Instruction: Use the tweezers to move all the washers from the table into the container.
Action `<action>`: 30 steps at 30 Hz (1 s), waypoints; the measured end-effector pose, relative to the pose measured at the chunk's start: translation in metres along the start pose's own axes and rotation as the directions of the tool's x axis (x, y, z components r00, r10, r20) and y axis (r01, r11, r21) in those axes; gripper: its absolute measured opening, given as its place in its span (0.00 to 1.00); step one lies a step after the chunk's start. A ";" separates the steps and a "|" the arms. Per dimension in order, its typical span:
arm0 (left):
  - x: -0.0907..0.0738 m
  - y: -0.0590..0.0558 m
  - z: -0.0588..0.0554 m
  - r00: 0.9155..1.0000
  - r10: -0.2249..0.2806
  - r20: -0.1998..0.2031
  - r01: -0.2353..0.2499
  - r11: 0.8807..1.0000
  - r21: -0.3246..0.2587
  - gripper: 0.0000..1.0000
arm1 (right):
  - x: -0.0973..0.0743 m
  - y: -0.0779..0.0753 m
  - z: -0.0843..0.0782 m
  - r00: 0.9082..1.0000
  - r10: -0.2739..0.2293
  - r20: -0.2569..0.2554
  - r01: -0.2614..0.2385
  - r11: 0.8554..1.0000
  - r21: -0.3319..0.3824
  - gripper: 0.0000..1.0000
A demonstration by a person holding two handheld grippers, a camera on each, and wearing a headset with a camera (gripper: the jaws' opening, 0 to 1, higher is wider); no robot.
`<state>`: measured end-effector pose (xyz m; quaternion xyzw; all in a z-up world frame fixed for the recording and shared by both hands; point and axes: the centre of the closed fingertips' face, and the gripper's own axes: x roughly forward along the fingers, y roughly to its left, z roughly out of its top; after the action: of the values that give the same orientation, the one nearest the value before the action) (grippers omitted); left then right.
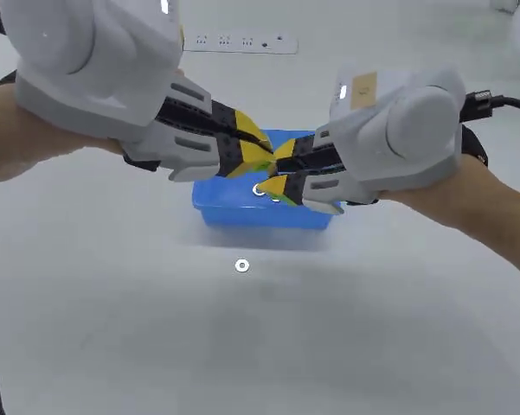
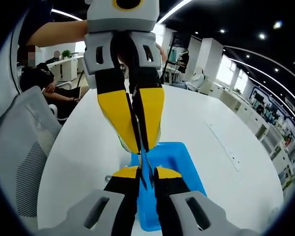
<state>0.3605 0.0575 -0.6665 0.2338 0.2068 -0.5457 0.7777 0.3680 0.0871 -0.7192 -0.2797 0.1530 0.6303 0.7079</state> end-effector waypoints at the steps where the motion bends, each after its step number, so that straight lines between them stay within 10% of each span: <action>1: -0.002 -0.004 0.001 1.000 0.002 0.002 -0.002 1.000 -0.001 0.07 | -0.001 0.003 0.001 1.000 0.002 -0.001 -0.002 1.000 -0.004 0.13; 13: -0.020 -0.044 0.005 1.000 0.029 0.009 -0.029 0.999 -0.023 0.06 | -0.007 0.038 0.011 0.999 0.053 0.000 -0.053 0.998 -0.046 0.12; 30: -0.017 -0.069 -0.025 1.000 0.014 -0.028 -0.017 0.997 -0.080 0.06 | 0.011 0.076 -0.005 0.993 0.113 -0.017 -0.113 0.994 -0.004 0.12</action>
<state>0.2878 0.0647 -0.6865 0.2112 0.2373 -0.5277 0.7878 0.2959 0.0971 -0.7449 -0.2775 0.1729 0.6672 0.6692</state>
